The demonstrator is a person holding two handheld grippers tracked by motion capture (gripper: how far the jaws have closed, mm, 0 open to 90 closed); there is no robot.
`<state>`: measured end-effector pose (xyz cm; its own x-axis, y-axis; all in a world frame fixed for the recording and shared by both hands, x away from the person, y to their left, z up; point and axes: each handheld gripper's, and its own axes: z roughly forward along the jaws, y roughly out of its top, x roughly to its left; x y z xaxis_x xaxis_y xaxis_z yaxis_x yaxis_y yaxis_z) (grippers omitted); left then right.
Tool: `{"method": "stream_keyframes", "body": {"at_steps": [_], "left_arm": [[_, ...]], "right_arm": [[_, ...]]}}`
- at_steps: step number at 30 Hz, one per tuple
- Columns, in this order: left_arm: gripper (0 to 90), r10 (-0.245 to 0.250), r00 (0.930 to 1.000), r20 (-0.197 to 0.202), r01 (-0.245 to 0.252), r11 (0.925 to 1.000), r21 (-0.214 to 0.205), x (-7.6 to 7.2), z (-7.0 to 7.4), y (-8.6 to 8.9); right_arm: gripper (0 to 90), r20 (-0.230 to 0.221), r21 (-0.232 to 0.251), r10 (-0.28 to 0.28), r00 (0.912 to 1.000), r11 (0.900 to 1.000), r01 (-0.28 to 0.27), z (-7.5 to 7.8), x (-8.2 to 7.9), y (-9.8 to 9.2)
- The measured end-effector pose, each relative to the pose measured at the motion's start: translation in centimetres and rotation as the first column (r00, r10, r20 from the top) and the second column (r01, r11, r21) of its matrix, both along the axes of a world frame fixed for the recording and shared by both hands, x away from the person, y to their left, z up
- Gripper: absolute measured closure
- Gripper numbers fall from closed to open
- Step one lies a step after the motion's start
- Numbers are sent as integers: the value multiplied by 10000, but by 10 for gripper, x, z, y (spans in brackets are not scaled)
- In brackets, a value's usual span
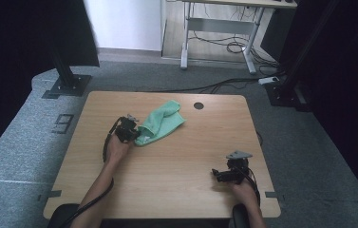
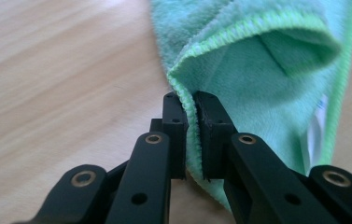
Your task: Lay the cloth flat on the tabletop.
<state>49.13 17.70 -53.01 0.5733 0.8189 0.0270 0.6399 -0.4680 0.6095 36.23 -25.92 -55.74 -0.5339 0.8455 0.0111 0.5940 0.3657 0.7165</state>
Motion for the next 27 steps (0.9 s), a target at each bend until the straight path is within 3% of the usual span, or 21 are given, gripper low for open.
{"method": "stream_keyframes", "body": {"at_steps": [6,12,14,16,18,21,23,27], "left_arm": [[819,-499,9987,51,500,9986,-170,-23,-2,-3],[782,-779,9970,9,778,9964,-348,-55,-2,1],[748,-793,9968,19,793,9962,-368,-65,-2,3],[630,-763,9971,-25,762,9969,-204,-71,0,6],[495,-811,9967,48,812,9966,-131,-75,6,10],[425,-1125,9932,314,1131,9935,-155,-83,27,12],[407,-1339,9898,490,1348,9907,-167,-87,39,10],[399,-1836,9795,828,1890,9799,-635,-85,59,-9]], "right_arm": [[0,1,1,-1,10000,10000,1,0,0,0],[0,3,2,-4,10000,10000,4,0,0,0],[0,2,0,-3,10000,10000,3,0,0,0],[0,5,-3,-1,10000,10000,1,0,0,0],[0,-1,-3,0,10000,10000,0,0,0,0],[0,7,-2,-43,10000,10000,43,0,0,0],[0,4,-5,-46,10000,10000,46,0,0,0],[0,4,-7,-44,10000,10000,44,0,0,0]]}}
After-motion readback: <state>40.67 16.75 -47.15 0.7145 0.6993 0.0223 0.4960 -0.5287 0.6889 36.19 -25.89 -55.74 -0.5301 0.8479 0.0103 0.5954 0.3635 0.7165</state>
